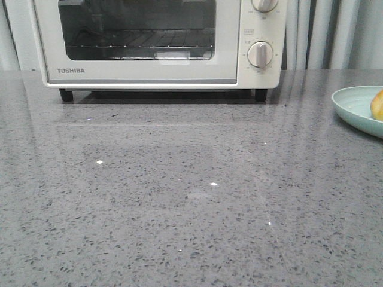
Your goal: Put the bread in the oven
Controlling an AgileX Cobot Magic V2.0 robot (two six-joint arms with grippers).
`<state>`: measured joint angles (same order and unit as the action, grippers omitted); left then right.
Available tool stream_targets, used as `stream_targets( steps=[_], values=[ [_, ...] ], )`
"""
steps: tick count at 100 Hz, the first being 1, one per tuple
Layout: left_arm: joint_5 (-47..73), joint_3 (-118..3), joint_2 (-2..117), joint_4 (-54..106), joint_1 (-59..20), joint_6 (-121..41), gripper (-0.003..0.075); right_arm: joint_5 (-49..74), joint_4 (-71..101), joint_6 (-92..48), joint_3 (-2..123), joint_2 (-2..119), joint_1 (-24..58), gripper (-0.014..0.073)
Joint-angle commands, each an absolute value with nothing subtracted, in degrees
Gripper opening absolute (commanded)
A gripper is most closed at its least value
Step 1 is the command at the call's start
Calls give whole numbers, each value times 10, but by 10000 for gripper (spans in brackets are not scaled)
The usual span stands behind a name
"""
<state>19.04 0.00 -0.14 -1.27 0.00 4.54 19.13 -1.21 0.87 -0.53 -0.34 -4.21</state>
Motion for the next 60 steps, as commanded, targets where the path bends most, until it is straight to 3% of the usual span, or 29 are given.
stream_targets(
  steps=[1,60],
  values=[
    [150,13,-17,-12,-2,47,-21,175,-12,6,-20,-16,-45,-69],
    [142,13,-17,-13,-2,47,-21,175,-12,6,-20,-16,-45,-69]
  ],
)
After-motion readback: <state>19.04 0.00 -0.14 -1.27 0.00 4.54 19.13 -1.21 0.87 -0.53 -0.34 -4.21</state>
